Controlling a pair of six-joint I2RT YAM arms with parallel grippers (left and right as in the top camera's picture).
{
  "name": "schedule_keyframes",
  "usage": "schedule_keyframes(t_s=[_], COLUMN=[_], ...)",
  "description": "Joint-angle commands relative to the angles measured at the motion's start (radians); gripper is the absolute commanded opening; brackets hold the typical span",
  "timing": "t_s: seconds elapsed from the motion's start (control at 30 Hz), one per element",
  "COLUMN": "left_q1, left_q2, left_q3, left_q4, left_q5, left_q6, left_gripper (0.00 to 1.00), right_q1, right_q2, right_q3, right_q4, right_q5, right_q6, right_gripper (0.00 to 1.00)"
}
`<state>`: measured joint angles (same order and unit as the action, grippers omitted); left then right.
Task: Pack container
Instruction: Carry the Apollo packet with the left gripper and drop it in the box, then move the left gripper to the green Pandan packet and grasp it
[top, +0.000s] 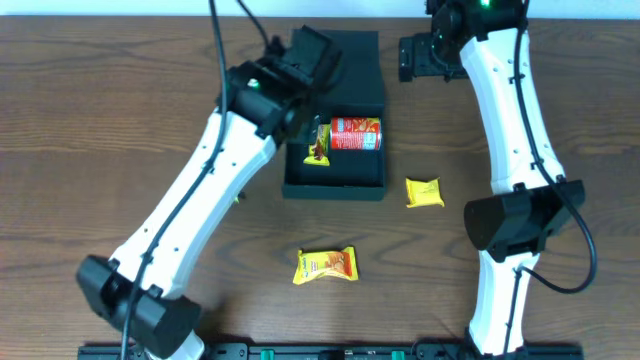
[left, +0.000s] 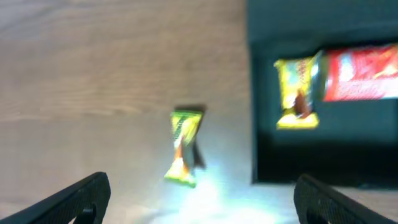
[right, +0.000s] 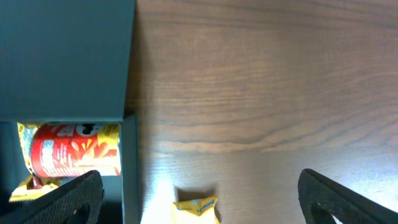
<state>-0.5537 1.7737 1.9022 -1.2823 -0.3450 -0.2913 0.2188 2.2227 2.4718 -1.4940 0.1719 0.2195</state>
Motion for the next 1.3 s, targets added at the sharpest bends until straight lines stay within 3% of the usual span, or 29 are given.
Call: schedule_keyframes(t_s=[0.0,0.13,0.33,0.53,0.73,0.9,1.13,1.27], left_q1=[0.042,0.084,0.106,0.248,0.373,0.388,0.388,0.393], left_q2=[-0.038,-0.094,-0.232,-0.246,-0.239,-0.183,-0.075,-0.065], left_q3=[-0.029,-0.193,-0.61,-0.831,-0.855,-0.855,-0.855,-0.855], left_q4=[-0.037,0.0,0.299,0.502,0.622,0.719,0.739,0.742], left_q5=[-0.017,0.001,0.104,0.201,0.421,0.418,0.41,0.325], left_q6=[-0.088,-0.106,-0.049,0.001,0.14,0.18,0.179,0.126], left_gripper=[0.95,0.95,0.95,0.95,0.95,0.96,0.95,0.95], right_q1=[-0.004,-0.004,-0.005,-0.004,-0.004,-0.002,-0.002,-0.002], right_q2=[-0.005,-0.006,-0.006,-0.006,-0.006,-0.006,-0.006,-0.006], right_q3=[-0.001,0.0,0.0,0.0,0.0,0.0,0.0,0.0], right_q4=[-0.011,-0.02,-0.037,-0.04,-0.051,-0.056,-0.073,-0.074], right_q5=[-0.005,-0.016,-0.015,-0.015,-0.016,-0.016,-0.016,-0.024], right_q6=[0.012,0.012,0.011,0.011,0.011,0.011,0.012,0.012], right_gripper=[0.99,0.99,0.99,0.99,0.99,0.99,0.99,0.99])
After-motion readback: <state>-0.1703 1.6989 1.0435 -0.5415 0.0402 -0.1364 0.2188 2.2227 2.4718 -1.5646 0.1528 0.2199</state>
